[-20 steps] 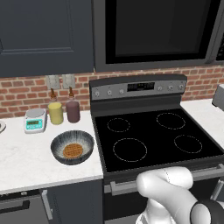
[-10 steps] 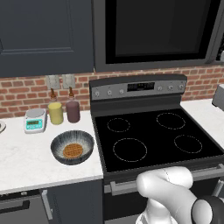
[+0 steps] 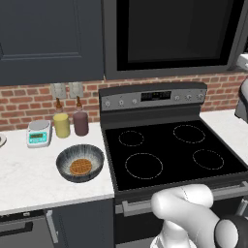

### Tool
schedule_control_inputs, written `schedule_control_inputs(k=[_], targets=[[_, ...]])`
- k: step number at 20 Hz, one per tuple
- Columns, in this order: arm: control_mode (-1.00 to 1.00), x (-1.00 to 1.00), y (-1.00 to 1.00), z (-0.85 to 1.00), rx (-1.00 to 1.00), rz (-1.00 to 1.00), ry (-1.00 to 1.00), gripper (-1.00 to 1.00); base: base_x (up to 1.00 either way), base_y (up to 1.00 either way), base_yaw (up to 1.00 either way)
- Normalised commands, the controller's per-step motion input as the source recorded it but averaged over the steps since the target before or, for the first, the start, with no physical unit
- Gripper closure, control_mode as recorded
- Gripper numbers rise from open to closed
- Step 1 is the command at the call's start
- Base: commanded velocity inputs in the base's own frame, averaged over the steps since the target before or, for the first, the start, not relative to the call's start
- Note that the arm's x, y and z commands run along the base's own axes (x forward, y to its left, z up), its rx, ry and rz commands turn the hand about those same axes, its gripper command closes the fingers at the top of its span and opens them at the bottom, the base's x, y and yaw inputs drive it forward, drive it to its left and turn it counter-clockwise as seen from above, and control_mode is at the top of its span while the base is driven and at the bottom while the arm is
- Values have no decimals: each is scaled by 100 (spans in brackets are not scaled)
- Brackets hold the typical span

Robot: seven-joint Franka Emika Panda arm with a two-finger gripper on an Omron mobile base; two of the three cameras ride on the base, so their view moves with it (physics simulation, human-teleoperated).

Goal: Open the microwave, place the bowl with waffle inside the microwave, then close the microwave door and turn it on.

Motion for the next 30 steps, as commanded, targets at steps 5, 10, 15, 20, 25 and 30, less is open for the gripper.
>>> schedule_control_inputs(k=[5, 10, 15, 20, 25, 30], targets=[[-100, 13, -14, 2, 3, 0, 0, -100, 0, 0, 0], [-100, 9, -18, -4, 6, 0, 7, -100, 0, 0, 0], [-100, 14, -22, -8, 6, 2, 10, -100, 0, 0, 0], [-100, 21, -6, -1, 0, 4, 7, -100, 0, 0, 0], [-100, 34, -2, -8, 0, 9, 3, -100, 0, 0, 0], [-100, 29, -14, -2, 0, 11, 1, -100, 0, 0, 0]])
